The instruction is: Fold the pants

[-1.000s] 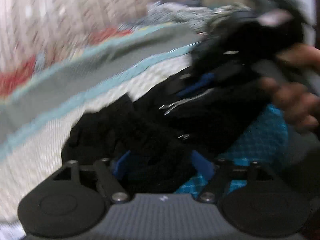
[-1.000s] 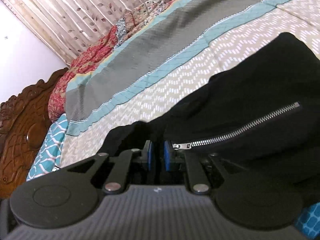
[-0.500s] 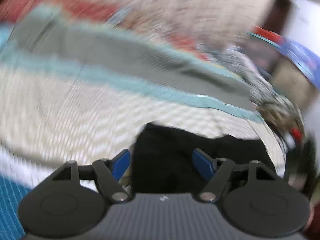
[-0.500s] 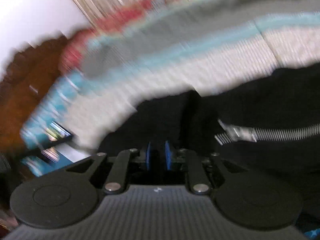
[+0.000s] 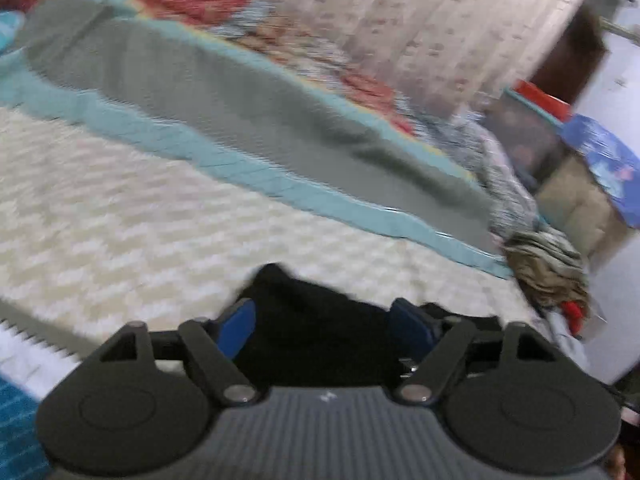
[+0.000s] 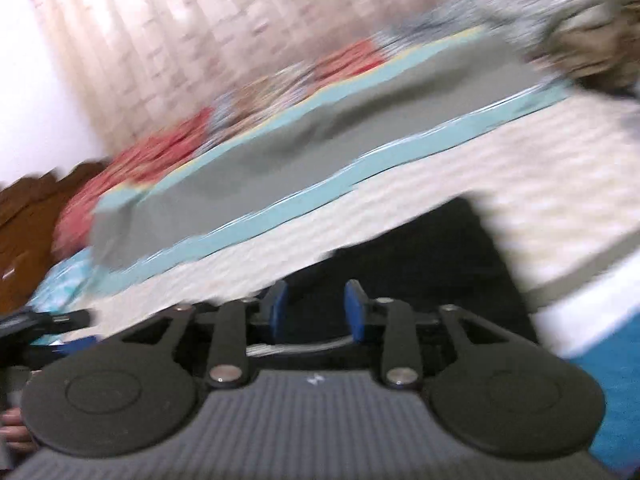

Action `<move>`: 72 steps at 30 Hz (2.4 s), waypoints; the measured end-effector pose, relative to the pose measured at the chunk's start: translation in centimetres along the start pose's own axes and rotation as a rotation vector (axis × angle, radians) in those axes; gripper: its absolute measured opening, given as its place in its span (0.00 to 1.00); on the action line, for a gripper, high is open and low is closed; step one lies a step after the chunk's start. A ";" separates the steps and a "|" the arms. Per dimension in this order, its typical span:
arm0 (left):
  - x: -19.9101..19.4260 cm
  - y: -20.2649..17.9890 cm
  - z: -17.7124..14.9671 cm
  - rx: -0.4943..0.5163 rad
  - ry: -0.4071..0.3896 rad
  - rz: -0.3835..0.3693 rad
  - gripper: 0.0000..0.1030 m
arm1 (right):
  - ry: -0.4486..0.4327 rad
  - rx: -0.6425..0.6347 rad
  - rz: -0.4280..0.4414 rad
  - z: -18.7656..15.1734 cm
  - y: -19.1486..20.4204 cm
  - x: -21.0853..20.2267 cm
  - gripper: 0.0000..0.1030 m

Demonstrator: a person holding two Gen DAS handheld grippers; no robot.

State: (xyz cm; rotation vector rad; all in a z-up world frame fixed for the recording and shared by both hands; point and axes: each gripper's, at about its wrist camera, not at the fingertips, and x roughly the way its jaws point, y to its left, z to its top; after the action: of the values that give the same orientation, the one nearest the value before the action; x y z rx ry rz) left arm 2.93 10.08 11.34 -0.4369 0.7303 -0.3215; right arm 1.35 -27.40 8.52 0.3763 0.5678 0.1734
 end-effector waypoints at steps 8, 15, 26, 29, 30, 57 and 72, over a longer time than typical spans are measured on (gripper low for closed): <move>7.9 -8.3 -1.3 0.103 0.182 -0.191 0.44 | -0.071 0.200 -0.135 -0.7 -8.5 -3.1 0.52; 17.1 -11.9 -5.5 0.170 0.472 -0.066 0.50 | 0.063 0.247 -0.092 -3.3 -8.2 -1.3 0.51; 14.1 -22.0 -0.3 0.347 0.341 -0.122 0.84 | -0.027 -0.039 -0.071 -2.4 0.7 -3.0 0.20; 15.5 -25.1 -0.8 0.477 0.378 -0.073 0.85 | -0.032 -0.152 -0.070 -2.3 2.8 -2.4 0.20; 16.1 -25.6 -1.2 0.505 0.393 -0.052 0.85 | -0.034 -0.180 -0.072 -2.3 3.4 -2.2 0.20; 5.6 -8.4 4.9 0.171 0.254 -0.050 0.14 | 0.052 -0.458 0.224 -4.2 14.8 -1.0 0.23; 6.8 2.5 0.3 0.077 0.219 0.147 0.40 | 0.305 -0.600 0.377 -7.3 19.9 3.6 0.64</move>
State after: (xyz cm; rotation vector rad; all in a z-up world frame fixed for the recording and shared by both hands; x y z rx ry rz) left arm 8.22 9.41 6.48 -0.2755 0.9552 -0.2599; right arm -0.84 -6.04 8.96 -0.1375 0.7087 0.7536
